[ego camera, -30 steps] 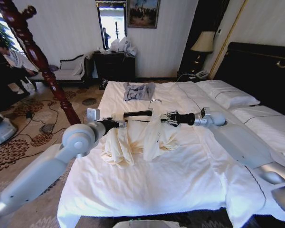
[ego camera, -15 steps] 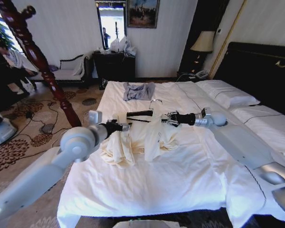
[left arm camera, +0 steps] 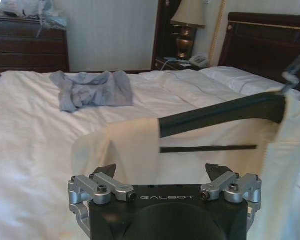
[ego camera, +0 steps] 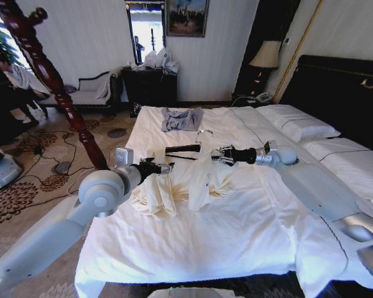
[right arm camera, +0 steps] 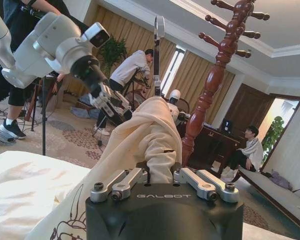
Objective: Pick up the clothes from the bed and hang them on the clothes hanger.
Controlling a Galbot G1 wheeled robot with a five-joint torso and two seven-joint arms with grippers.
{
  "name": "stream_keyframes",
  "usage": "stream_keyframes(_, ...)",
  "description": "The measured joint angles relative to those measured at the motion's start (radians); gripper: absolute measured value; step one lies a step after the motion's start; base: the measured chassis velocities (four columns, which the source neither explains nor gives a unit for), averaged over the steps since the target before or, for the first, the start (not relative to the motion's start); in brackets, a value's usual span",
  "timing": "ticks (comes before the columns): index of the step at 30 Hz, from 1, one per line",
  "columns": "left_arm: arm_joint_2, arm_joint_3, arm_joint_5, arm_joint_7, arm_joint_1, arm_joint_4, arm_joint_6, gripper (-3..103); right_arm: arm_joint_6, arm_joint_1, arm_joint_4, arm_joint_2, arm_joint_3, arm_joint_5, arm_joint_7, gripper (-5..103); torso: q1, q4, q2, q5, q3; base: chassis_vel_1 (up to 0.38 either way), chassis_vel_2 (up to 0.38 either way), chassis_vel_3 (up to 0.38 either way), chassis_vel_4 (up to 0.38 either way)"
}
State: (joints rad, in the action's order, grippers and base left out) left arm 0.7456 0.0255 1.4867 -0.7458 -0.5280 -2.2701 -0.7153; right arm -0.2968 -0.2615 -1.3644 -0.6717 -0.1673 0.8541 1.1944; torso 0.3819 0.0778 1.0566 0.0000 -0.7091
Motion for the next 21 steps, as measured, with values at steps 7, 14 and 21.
stream_keyframes(7, 0.030, 0.013, -0.039, 0.024, 0.020, 0.055, 0.016, 100, 0.000, 0.001, -0.001, -0.003, -0.002, 0.000, -0.001, 17, 0.000, 0.0000, 0.000, 0.0000, 0.000, 0.000, 0.000, 0.000, 0.000)
stream_keyframes(14, 0.045, 0.032, -0.097, 0.078, 0.028, 0.075, 0.032, 72, 0.000, 0.000, 0.002, -0.005, -0.003, 0.000, -0.002, 17, 0.000, -0.0001, 0.000, 0.0000, 0.000, 0.000, 0.000, 0.000, 0.000)
stream_keyframes(21, 0.051, 0.035, -0.108, 0.097, 0.030, 0.071, 0.039, 51, -0.001, 0.002, 0.003, -0.002, -0.004, 0.001, -0.002, 17, 0.000, -0.0001, 0.000, 0.0000, 0.000, 0.000, 0.000, 0.000, 0.000)
